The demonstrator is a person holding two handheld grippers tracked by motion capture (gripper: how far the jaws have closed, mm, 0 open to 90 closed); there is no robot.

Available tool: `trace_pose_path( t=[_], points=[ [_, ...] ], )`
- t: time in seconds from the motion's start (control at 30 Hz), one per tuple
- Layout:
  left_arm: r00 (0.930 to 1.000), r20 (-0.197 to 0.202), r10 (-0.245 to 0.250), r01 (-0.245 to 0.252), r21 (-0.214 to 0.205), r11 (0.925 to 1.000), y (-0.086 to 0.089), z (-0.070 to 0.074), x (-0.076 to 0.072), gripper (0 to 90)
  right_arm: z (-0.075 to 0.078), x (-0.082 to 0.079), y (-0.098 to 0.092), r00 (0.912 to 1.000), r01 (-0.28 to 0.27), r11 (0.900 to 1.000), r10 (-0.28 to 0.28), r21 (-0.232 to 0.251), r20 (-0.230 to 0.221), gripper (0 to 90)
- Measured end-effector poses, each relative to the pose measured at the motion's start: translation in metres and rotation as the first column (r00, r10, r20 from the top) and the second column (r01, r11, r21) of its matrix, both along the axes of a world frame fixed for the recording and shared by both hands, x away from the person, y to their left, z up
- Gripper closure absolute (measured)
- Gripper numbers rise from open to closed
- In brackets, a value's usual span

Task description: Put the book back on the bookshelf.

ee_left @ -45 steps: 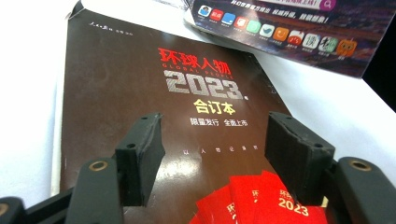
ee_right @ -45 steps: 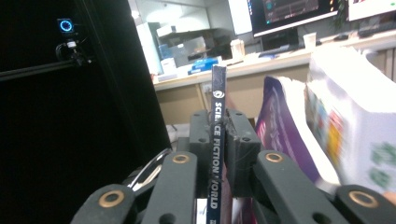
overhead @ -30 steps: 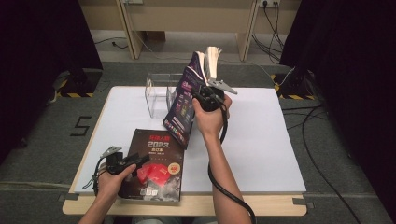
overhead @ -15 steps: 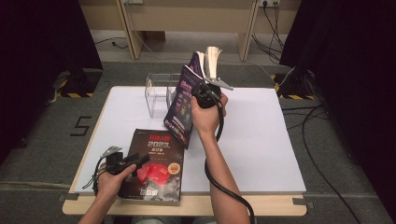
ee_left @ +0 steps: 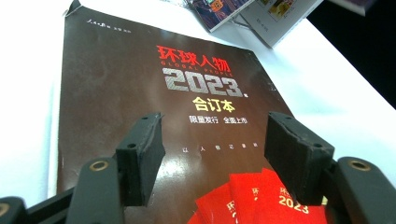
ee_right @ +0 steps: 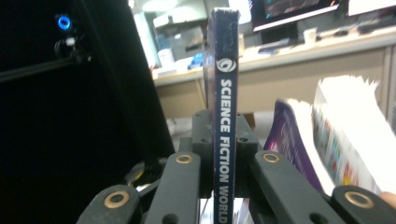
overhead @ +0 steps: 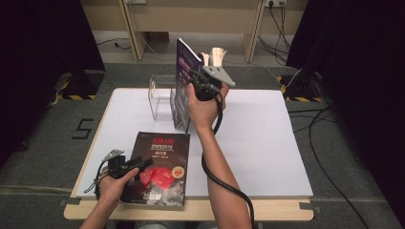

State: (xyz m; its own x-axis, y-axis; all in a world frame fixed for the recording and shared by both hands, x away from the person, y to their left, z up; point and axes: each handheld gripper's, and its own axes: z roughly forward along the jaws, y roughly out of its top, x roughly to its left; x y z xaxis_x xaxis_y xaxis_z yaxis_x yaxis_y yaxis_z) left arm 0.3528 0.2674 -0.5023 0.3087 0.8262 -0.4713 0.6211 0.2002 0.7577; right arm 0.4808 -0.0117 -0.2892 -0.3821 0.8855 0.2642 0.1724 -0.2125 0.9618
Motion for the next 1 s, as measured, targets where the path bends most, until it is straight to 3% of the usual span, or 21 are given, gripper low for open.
trace_pose_path(
  t=[0.1,0.23,0.33,0.43,0.53,0.7,0.83,1.0],
  points=[
    [1.0,0.001,-0.007,0.007,0.0,1.0,-0.001,0.001,0.0,36.5,0.001,0.009,0.002,0.9992,0.028,0.9995,-0.028,0.014,0.03,84.3],
    [1.0,0.003,-0.003,0.003,-0.003,1.0,0.0,0.0,0.0,36.5,-0.009,0.021,0.008,0.9966,0.075,0.9971,-0.075,-0.009,0.036,84.2],
    [1.0,-0.002,-0.006,0.006,-0.001,1.0,-0.001,-0.001,0.0,36.5,-0.022,0.03,0.01,0.9968,0.08,0.9968,-0.08,-0.008,0.009,84.1],
    [1.0,-0.001,-0.009,0.009,-0.001,1.0,-0.002,-0.001,0.0,36.5,-0.038,0.035,0.016,0.9971,0.072,0.9965,-0.073,-0.044,-0.021,83.8],
    [1.0,-0.001,-0.006,0.006,-0.001,1.0,-0.001,-0.001,0.0,36.5,-0.051,0.034,0.023,0.9977,0.065,0.9954,-0.067,-0.07,-0.015,83.0],
    [1.0,-0.001,-0.002,0.002,-0.004,1.0,0.001,-0.001,0.0,36.6,-0.056,0.027,0.02,0.9963,0.083,0.9938,-0.084,-0.074,-0.018,80.7],
    [1.0,0.0,-0.006,0.006,-0.003,1.0,-0.001,0.0,0.0,36.5,-0.059,0.022,0.014,0.9959,0.074,0.9926,-0.079,-0.096,-0.044,77.9],
    [1.0,-0.004,-0.009,0.009,0.001,1.0,-0.002,-0.001,0.0,36.5,-0.062,0.017,0.001,0.9926,0.058,0.9953,-0.066,-0.077,-0.102,75.7]
  ],
)
